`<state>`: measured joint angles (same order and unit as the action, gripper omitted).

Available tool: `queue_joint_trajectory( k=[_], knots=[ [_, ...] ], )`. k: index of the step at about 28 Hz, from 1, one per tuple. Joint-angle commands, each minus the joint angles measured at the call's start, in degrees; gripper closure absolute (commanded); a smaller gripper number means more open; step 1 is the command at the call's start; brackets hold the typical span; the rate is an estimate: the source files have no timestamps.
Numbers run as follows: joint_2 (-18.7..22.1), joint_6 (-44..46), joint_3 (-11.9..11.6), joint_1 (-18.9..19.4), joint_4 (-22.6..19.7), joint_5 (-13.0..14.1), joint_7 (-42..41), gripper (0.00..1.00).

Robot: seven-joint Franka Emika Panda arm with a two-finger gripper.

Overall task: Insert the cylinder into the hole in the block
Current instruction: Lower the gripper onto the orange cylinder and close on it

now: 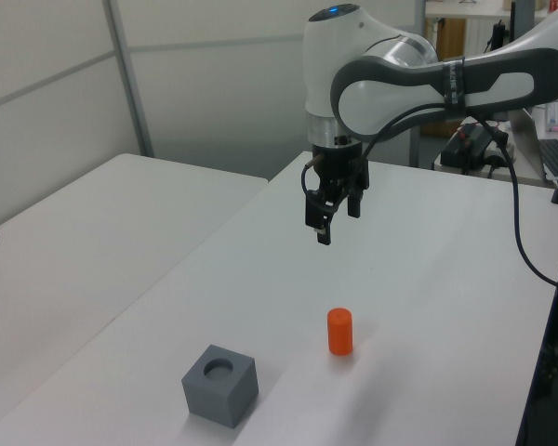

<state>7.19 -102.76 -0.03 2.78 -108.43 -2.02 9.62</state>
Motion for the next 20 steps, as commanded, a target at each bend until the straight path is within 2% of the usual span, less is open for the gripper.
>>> queue_joint_trajectory(
  k=[1,5,13,20],
  knots=[
    [-1.89,0.12,0.55,-0.76,2.24,1.66,-0.92,0.0],
    [-2.97,-2.52,0.55,-0.76,0.07,1.67,-1.27,0.0],
    [-5.43,-12.53,0.29,-1.19,-8.63,1.49,-4.34,0.0],
    [-5.61,-19.66,0.12,-1.99,-15.93,0.96,-7.33,0.0]
  ],
)
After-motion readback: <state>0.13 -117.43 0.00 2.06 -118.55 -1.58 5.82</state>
